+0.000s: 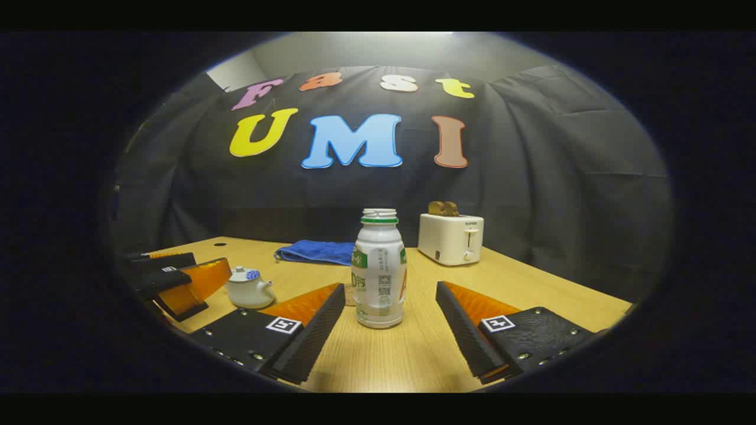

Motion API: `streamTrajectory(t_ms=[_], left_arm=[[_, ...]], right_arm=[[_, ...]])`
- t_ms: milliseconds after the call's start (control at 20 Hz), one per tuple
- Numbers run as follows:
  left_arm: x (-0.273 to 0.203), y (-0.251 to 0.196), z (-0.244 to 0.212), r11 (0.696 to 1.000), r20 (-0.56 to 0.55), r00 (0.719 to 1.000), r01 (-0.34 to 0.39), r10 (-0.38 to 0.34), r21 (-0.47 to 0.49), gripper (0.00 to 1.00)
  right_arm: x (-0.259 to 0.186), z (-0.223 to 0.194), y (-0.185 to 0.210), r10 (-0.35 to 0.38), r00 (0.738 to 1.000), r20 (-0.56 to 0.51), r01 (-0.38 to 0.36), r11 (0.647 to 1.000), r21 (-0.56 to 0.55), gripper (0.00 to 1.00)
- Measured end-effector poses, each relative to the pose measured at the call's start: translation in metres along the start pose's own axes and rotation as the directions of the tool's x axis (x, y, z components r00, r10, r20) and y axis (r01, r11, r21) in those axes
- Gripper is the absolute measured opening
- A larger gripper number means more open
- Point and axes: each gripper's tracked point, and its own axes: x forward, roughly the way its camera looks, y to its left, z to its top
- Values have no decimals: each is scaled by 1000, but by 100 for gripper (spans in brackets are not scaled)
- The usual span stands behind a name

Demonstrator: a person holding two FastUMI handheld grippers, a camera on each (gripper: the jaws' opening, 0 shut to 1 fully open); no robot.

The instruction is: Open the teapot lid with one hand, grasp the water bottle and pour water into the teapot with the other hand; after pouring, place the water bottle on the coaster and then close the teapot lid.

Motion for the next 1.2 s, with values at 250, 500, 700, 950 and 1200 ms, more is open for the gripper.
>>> streamTrajectory(t_ms=[250, 500, 700, 950, 1200], left_arm=[[35, 7, -3, 1000, -14, 1000, -9, 9, 14, 93], [66, 10, -11, 1000, -55, 998, -19, 21, 22, 84], [79, 10, -17, 998, -79, 996, -25, 30, 54, 80], [84, 6, -28, 997, -105, 994, -27, 34, 72, 68], [86, 2, -28, 995, -101, 994, -25, 35, 98, 34]], right_arm=[[8, 5, -1, 13, 1000, 8, -13, 999, -36, 95], [15, -3, -1, 23, 1000, -15, -24, 999, -30, 95], [20, -11, -4, 23, 999, -42, -24, 1000, -14, 95], [23, -15, -7, 23, 998, -53, -23, 1000, -12, 95], [24, -19, -8, 20, 998, -64, -20, 1000, -7, 95]])
